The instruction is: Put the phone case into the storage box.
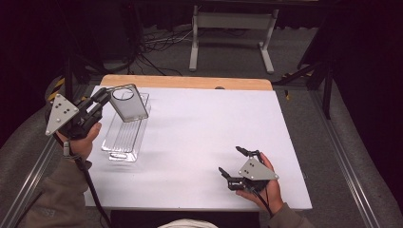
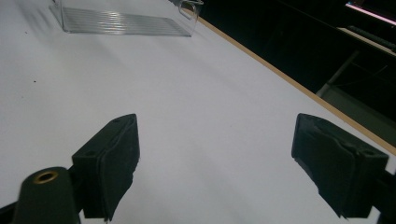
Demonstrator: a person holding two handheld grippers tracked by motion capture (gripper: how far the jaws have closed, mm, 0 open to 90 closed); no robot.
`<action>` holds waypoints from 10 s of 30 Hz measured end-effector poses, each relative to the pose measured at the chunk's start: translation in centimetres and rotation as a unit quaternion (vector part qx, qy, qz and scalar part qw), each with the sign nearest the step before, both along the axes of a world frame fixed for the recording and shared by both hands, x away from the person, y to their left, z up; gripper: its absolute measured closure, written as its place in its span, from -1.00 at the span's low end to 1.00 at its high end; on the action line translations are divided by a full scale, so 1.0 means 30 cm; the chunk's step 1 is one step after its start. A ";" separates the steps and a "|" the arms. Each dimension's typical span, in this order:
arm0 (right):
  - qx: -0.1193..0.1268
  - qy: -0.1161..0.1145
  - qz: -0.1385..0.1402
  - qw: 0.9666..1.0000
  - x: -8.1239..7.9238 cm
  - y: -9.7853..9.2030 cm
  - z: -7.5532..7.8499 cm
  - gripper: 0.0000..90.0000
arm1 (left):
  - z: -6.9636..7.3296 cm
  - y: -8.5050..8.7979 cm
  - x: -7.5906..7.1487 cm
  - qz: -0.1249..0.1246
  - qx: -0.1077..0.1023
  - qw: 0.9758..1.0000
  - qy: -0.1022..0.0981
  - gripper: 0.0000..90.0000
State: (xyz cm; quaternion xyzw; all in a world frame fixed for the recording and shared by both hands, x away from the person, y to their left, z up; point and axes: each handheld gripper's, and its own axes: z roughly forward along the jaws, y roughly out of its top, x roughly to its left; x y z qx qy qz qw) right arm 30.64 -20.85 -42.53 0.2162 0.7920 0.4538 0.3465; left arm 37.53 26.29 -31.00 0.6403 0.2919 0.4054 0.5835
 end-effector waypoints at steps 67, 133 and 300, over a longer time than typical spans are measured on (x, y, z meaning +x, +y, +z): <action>0.012 0.018 -0.012 1.000 0.038 -0.013 -0.007 -0.63 | -0.037 0.024 0.398 0.009 0.072 0.993 0.089 0.81; -0.017 0.013 -0.003 1.000 0.033 0.004 -0.019 -0.62 | -0.259 0.050 0.607 0.086 0.055 0.985 0.138 0.59; -0.012 0.004 -0.006 1.000 0.028 0.002 0.007 -0.61 | -0.143 -0.159 0.117 -0.115 0.069 0.990 0.042 -0.89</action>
